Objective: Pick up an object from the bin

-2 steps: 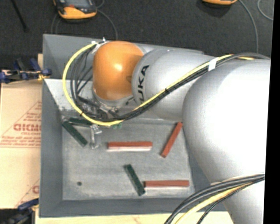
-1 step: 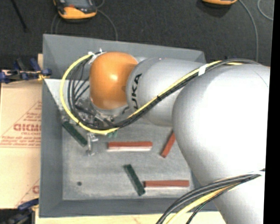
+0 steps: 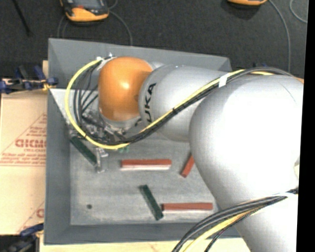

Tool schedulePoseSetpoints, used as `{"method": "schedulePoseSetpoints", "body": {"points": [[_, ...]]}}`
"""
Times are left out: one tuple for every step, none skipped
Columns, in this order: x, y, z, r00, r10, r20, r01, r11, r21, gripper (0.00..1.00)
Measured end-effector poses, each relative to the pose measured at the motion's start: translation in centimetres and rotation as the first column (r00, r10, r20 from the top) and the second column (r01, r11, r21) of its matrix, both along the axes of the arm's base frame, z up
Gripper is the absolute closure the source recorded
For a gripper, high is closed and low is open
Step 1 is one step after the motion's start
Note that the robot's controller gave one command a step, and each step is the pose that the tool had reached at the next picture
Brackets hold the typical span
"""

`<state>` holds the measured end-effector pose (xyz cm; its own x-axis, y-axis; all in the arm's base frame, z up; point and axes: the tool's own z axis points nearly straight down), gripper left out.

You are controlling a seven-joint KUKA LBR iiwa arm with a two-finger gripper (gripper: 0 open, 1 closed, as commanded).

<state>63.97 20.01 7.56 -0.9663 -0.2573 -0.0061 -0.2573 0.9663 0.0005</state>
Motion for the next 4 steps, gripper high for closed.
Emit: {"method": "schedulePoseSetpoints", "body": {"points": [[1.5, 0.0, -0.1, 0.996, -0.087, 0.006, 0.087, 0.996, 0.003, 1.0], [1.4, 0.1, -0.3, 0.996, -0.088, 0.0, 0.088, 0.996, 0.002, 0.0], [1.4, 0.1, -0.3, 0.996, -0.089, 0.0, 0.089, 0.996, 0.002, 0.0], [0.1, -2.2, 1.6, 0.999, 0.047, -0.008, -0.047, 0.999, -0.001, 0.0]]}}
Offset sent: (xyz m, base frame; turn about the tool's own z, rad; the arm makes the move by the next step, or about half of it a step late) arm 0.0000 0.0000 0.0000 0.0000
